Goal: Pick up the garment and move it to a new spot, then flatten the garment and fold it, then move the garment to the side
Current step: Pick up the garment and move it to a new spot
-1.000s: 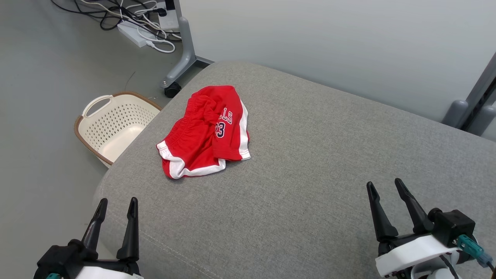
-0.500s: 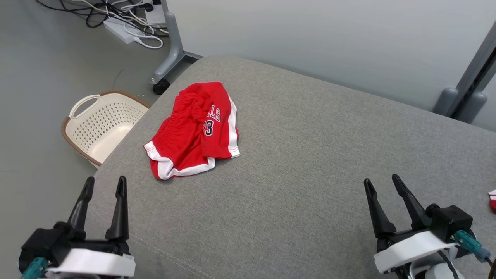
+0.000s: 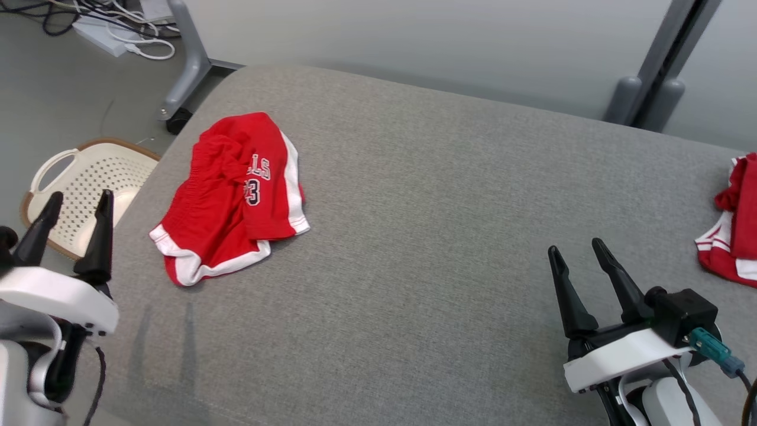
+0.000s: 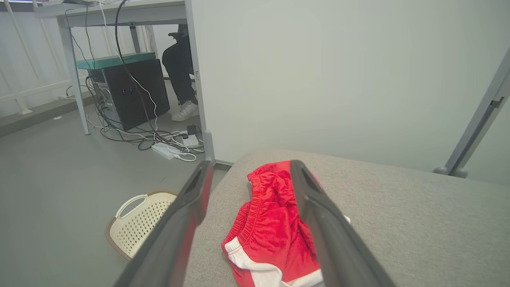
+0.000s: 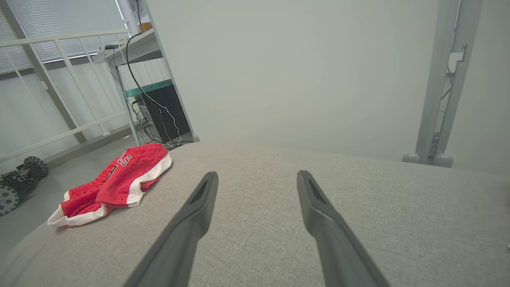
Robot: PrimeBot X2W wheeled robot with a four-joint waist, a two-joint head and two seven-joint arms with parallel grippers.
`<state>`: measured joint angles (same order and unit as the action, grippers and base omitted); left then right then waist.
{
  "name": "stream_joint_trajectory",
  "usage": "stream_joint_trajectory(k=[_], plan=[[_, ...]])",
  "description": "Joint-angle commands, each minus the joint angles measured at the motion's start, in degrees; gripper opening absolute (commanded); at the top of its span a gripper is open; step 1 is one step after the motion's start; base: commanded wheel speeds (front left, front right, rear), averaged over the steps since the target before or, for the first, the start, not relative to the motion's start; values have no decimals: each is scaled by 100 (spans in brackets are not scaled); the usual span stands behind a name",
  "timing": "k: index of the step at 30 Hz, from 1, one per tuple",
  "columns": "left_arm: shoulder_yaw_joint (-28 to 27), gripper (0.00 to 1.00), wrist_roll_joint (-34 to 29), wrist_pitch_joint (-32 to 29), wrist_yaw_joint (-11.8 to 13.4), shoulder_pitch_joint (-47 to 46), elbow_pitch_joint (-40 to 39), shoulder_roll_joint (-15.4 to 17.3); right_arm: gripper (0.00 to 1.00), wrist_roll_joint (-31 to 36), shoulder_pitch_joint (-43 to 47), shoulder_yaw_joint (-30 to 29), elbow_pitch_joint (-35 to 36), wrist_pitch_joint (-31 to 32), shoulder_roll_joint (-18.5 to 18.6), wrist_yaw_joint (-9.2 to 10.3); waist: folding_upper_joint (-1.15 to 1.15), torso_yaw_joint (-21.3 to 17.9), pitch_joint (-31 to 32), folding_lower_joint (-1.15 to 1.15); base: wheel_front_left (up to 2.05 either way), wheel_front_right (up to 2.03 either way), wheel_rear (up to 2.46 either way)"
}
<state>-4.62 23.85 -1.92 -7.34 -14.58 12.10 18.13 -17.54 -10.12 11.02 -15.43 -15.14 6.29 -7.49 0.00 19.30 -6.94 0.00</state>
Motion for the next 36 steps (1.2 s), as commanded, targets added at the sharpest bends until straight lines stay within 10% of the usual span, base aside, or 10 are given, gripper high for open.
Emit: stream_joint_trajectory(k=[1, 19, 36], plan=[[0, 100, 67, -116, -10, -162, 30, 91, 100, 29, -67, -35, 14, -5, 46, -2, 0, -215, -192, 0, 0, 0, 0], [331, 100, 1868, -2295, -16, -1641, 2556, 1623, 100, 202, -605, 46, 119, -5, 6, -2, 0, -1488, -1166, 0, 0, 0, 0], [1094, 100, 2804, -3570, -17, -1718, 4051, 1790, 100, 291, -667, -104, 294, -5, -88, -2, 0, -2124, -1664, 0, 0, 0, 0]])
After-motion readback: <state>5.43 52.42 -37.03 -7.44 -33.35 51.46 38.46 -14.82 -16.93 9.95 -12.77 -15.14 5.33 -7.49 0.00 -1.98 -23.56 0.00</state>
